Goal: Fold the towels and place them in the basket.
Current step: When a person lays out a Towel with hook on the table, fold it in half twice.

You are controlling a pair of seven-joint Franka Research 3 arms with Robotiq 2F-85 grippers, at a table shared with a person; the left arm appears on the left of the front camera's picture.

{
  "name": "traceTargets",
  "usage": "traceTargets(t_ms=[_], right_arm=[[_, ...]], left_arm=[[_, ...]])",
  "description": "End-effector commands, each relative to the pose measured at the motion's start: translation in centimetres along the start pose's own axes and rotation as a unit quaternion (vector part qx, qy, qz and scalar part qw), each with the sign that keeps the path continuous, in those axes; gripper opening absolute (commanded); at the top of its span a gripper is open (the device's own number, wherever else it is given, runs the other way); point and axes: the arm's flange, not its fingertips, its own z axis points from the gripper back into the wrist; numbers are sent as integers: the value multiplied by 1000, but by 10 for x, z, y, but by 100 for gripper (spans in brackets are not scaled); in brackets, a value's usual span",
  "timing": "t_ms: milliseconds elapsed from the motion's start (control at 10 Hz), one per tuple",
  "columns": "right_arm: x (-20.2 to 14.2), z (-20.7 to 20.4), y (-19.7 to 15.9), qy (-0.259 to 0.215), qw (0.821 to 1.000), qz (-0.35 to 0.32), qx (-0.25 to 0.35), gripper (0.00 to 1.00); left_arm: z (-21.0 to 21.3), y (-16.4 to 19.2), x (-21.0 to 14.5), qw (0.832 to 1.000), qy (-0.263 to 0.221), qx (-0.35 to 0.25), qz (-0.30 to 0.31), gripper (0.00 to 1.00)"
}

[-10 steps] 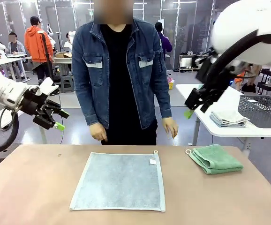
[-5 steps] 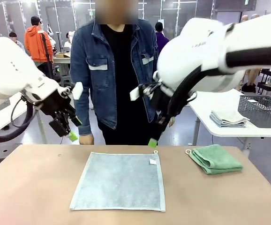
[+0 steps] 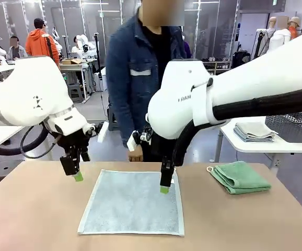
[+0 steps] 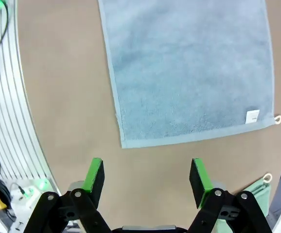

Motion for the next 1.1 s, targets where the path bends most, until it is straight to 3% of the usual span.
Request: traceTargets(t_ms=[0, 200, 400, 500, 1000], right_arm=[[2, -12, -4, 39, 999, 37, 6, 88], [1, -23, -5, 40, 997, 56, 20, 88], [1, -29, -8, 50, 997, 50, 32, 88], [0, -30, 0, 40, 998, 44, 20, 88], [0, -32, 0, 43, 998, 45, 25, 88]], left_arm=[[-16, -11, 1, 999, 40, -12, 4, 100], [-26, -22, -3, 998, 56, -9, -6, 100], [-30, -26, -7, 994, 51, 86, -33, 100], [-30, -19, -4, 999, 44, -9, -16, 100], [-34, -21, -8, 998, 50, 4, -24, 100]])
